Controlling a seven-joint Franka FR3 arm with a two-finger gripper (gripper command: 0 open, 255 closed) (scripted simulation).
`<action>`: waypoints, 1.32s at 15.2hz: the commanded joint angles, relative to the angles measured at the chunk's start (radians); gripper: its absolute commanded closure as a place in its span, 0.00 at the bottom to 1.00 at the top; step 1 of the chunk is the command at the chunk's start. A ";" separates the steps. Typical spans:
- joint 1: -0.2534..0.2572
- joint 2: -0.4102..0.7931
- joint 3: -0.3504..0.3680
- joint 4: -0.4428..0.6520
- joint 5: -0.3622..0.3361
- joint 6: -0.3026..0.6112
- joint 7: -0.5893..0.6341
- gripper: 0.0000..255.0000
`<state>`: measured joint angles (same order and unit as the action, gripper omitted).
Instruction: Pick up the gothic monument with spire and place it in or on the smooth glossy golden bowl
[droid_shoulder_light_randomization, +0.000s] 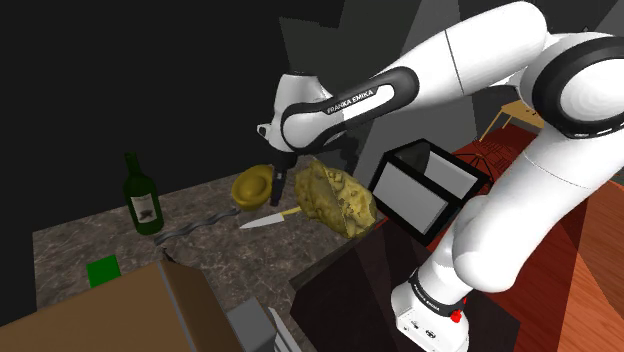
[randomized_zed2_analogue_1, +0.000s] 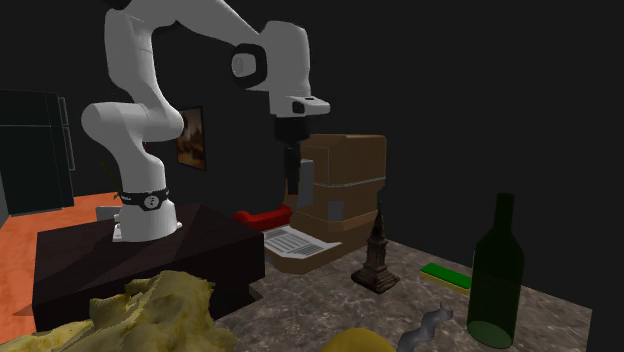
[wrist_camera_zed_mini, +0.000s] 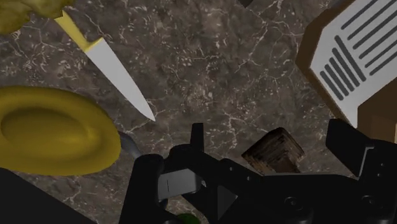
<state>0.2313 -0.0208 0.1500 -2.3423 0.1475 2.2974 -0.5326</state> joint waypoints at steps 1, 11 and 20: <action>0.015 0.067 0.015 0.035 -0.004 0.044 -0.033 0.00; 0.094 0.384 0.081 0.239 -0.075 0.210 -0.158 0.00; 0.196 0.650 0.114 0.463 -0.178 0.290 -0.249 0.00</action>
<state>0.4144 0.5945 0.2618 -1.9067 -0.0172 2.5763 -0.7702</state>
